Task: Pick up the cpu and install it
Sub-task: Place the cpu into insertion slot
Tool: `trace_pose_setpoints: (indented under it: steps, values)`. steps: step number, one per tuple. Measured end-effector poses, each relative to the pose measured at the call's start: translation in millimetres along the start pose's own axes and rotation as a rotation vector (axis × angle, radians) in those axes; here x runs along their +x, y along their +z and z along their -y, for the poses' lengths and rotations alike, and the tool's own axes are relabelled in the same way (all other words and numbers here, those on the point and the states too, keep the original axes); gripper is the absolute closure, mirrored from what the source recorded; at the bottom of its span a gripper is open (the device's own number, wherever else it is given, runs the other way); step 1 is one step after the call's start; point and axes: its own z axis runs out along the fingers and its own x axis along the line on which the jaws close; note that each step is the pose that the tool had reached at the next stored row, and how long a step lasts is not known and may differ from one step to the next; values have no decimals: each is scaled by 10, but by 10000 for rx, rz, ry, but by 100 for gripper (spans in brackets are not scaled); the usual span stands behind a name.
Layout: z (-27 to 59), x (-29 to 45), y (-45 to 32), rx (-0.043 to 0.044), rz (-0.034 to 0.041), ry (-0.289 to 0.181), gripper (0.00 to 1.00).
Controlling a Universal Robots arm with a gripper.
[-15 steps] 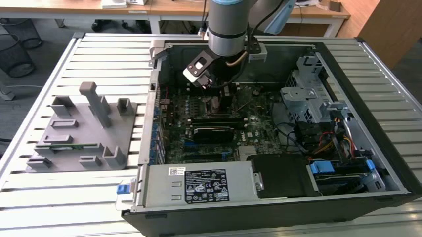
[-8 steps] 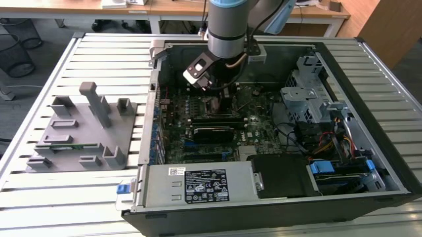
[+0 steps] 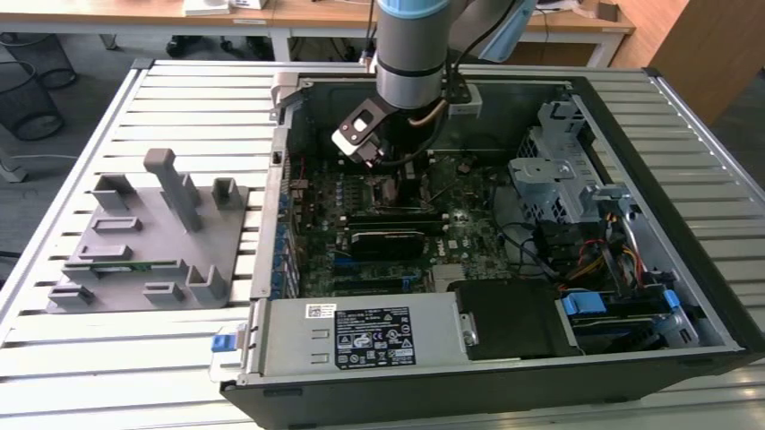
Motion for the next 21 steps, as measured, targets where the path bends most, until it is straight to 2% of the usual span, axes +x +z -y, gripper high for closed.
trace_pose_setpoints:
  steps: [21]
  values:
    - [2, 11, 53, 1, 3, 29, 46]
